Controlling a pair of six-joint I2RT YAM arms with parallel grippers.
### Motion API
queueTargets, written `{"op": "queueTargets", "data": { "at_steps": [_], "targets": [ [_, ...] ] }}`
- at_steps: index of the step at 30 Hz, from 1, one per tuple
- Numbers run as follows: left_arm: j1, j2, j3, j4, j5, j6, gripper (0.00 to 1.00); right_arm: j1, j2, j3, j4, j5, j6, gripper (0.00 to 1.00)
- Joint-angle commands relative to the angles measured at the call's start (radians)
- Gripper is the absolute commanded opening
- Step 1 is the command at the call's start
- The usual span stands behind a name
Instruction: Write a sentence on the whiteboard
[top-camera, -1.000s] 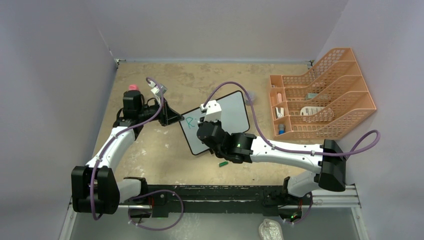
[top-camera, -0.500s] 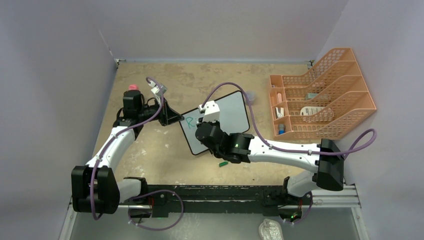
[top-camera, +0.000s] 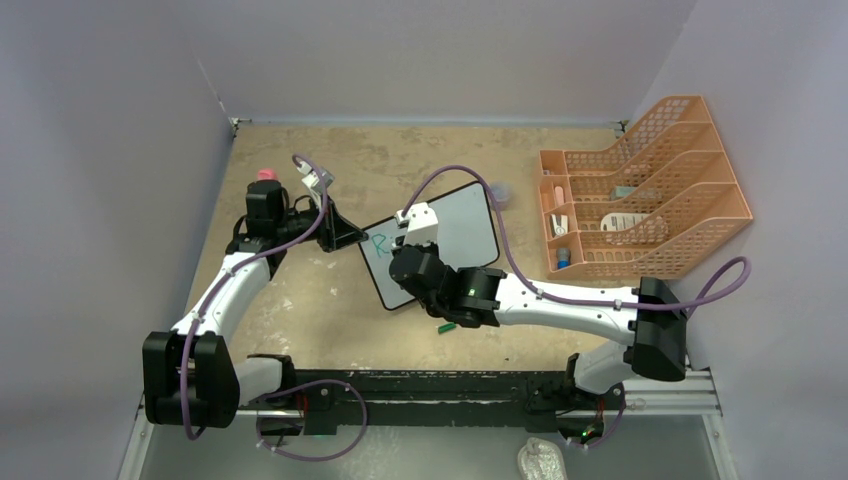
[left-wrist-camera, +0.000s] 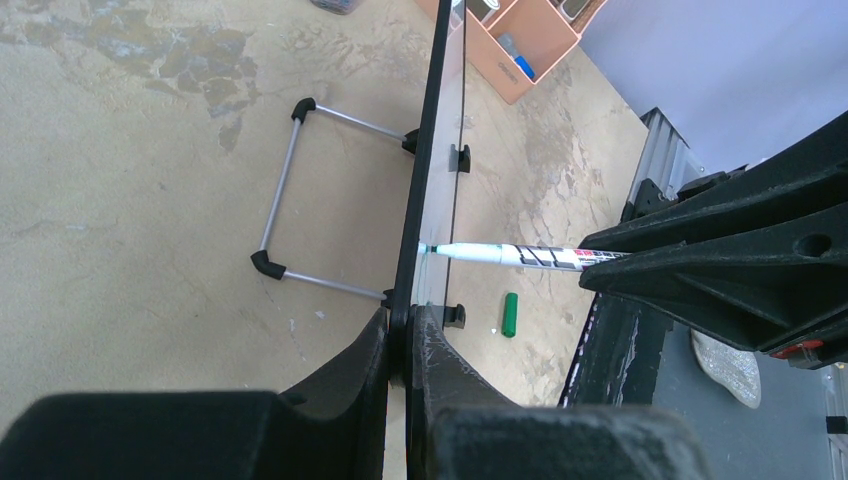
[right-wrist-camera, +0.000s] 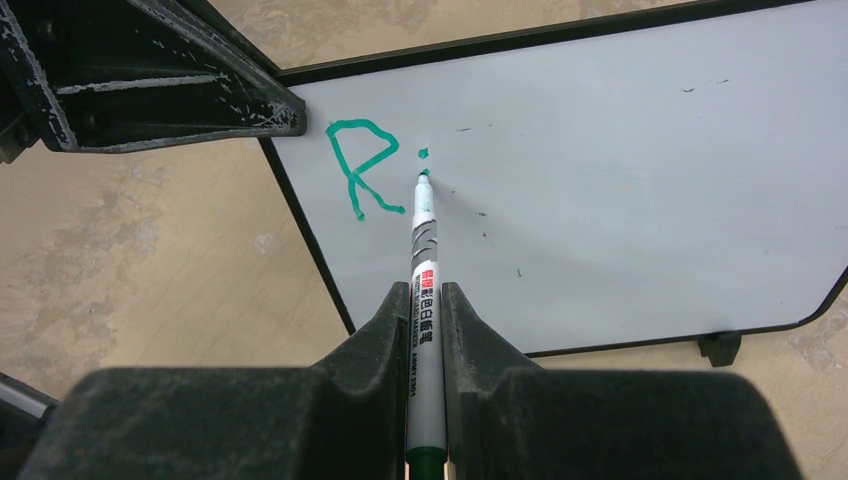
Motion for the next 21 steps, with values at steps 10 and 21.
{"op": "queueTargets", "data": {
  "at_steps": [10,21],
  "targets": [
    [-0.004,0.007,0.035,0.007,-0.007,0.024,0.00,0.004,-0.003,0.034,0.004,0.034,0.011,0.00],
    [-0.004,0.004,0.035,0.006,-0.008,0.025,0.00,0.004,0.000,0.029,-0.003,0.037,0.018,0.00]
  ]
}}
